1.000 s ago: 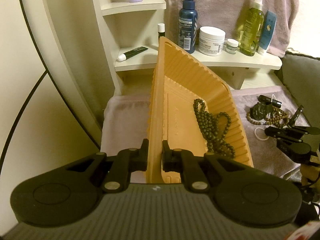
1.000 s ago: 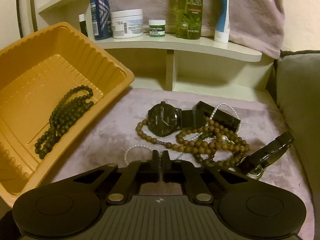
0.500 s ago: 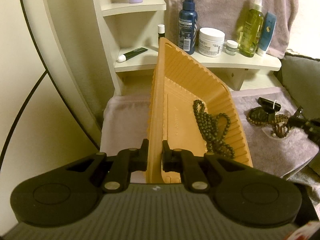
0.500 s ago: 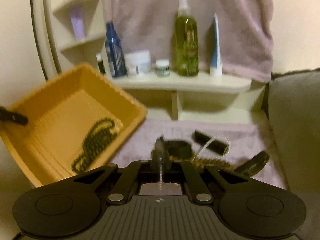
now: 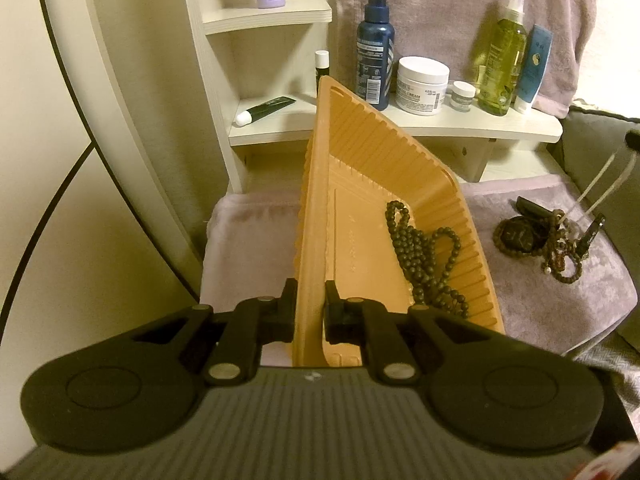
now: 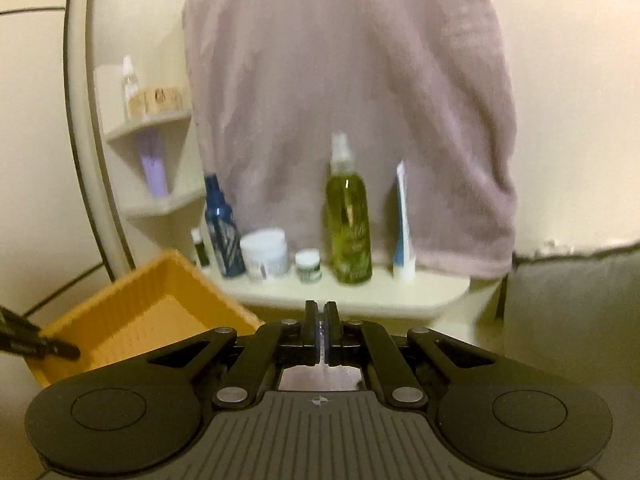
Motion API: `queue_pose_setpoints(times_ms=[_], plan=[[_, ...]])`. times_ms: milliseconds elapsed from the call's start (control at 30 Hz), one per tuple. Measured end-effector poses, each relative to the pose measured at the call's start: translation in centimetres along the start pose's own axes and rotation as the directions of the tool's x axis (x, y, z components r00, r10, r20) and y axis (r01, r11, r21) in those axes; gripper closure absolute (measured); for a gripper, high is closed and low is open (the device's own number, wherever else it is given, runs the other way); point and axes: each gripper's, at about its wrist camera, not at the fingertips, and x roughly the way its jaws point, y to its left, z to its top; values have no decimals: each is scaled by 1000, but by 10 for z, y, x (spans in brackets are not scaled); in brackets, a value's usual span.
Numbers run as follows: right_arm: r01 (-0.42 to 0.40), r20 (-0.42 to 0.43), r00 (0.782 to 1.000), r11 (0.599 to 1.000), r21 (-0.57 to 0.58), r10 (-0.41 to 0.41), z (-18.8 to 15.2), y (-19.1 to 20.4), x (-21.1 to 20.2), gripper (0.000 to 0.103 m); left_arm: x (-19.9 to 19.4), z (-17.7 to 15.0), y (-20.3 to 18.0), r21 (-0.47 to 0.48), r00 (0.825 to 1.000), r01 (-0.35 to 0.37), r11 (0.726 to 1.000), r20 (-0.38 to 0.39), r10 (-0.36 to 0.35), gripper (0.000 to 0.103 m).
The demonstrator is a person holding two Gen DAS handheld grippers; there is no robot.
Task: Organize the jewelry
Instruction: 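Lift the pearl strand into the tray and open the right tool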
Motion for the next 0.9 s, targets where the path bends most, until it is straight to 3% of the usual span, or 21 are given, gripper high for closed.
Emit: queue_pose_setpoints(times_ms=[433,667,900], plan=[[-37,135,990,999,-20,39,49,5,-21,101,0,1,0,0,1000,-1,1000,0,1,92],[-137,152,979,990,-20,138,65,26,-20,101,1,3,0,-1,1000,0,1000,0,0,92],[-265,131,955,964,-33,267,71,67,9,101,1,4,0,2,1000,0,1000,0,0,92]])
